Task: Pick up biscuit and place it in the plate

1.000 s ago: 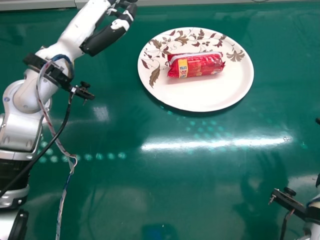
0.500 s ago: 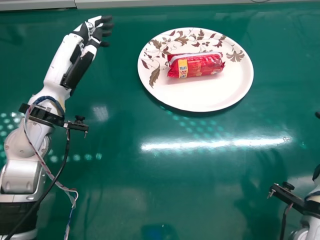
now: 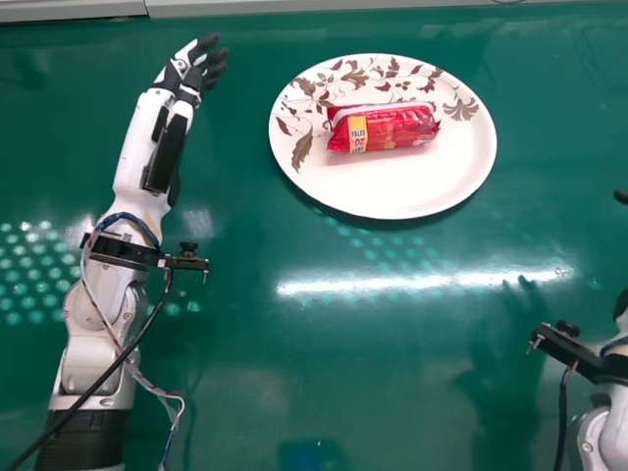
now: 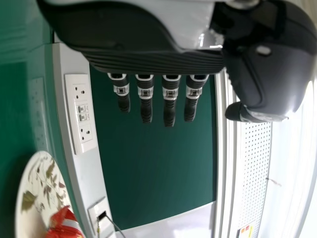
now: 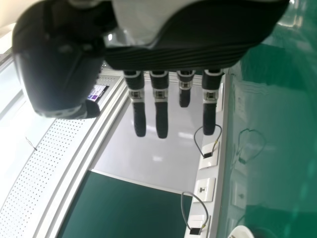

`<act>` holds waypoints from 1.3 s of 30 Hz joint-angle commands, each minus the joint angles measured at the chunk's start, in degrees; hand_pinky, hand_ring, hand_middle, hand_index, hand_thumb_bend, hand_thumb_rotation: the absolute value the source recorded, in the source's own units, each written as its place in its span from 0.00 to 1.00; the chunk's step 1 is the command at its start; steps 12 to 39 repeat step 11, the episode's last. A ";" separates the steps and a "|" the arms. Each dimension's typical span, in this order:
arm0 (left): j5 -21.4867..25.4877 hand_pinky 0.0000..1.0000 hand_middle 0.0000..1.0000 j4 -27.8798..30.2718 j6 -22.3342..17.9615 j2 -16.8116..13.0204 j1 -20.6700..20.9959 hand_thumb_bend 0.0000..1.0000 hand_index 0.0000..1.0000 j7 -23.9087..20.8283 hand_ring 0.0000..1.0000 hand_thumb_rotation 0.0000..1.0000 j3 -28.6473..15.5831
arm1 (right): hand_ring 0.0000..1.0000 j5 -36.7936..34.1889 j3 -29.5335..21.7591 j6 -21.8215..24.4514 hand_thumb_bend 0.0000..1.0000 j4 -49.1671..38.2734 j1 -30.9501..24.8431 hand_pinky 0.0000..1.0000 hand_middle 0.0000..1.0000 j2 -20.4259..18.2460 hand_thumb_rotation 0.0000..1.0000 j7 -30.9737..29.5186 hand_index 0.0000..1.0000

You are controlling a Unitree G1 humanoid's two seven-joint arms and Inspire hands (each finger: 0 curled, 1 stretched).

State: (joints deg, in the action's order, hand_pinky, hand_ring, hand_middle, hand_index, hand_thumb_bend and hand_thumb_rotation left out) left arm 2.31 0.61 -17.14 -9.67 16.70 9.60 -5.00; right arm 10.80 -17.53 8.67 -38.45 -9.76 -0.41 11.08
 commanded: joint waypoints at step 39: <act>1.90 1.00 0.95 -2.78 -4.06 3.62 -4.37 0.29 0.99 -1.41 0.96 0.01 -0.11 | 0.79 -1.61 1.32 -4.14 0.58 3.26 0.68 0.70 0.81 0.38 0.25 -0.61 0.78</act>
